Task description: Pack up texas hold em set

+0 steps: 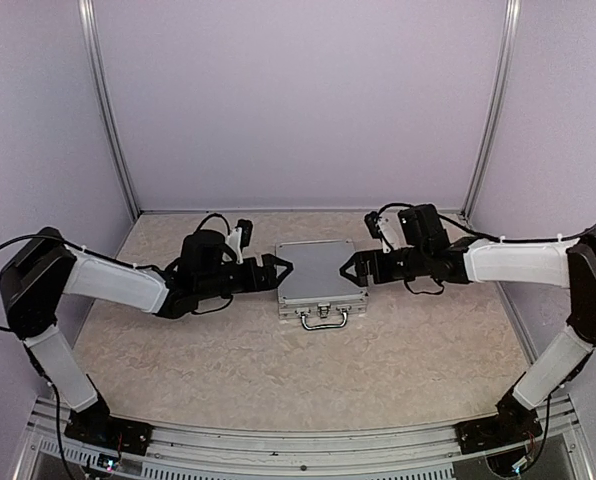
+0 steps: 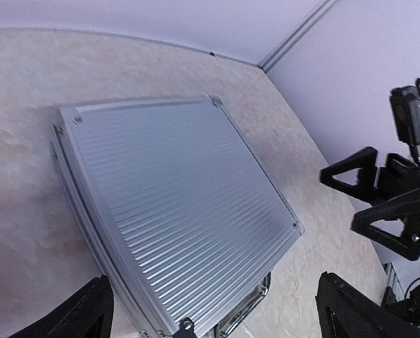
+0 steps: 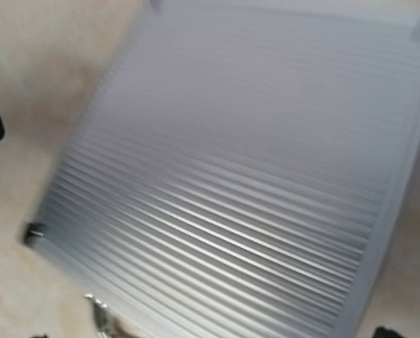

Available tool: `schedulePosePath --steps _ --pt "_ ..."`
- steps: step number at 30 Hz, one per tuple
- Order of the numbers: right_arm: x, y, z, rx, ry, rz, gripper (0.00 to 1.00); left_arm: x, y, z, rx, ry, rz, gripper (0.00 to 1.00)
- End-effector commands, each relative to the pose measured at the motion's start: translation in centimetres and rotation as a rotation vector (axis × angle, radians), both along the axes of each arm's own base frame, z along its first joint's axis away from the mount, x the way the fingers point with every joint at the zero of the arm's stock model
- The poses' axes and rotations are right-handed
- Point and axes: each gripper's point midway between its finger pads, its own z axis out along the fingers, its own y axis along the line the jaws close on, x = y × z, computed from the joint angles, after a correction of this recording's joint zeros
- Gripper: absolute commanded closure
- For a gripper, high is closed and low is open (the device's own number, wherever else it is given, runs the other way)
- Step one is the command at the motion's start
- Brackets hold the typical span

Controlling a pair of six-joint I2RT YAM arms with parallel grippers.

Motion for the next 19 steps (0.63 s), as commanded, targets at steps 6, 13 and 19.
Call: schedulePosePath --steps 6,13,19 --pt "-3.0 -9.6 9.9 -0.136 -0.297 -0.282 0.0 -3.8 9.2 8.1 0.188 -0.158 0.273 0.01" --pt "-6.1 -13.7 15.4 -0.059 -0.478 -0.387 0.0 -7.4 15.2 11.0 0.168 -0.184 0.376 0.01" --pt "-5.6 -14.7 15.9 -0.073 -0.489 -0.453 0.0 -8.1 16.9 13.4 0.15 -0.21 0.416 0.01"
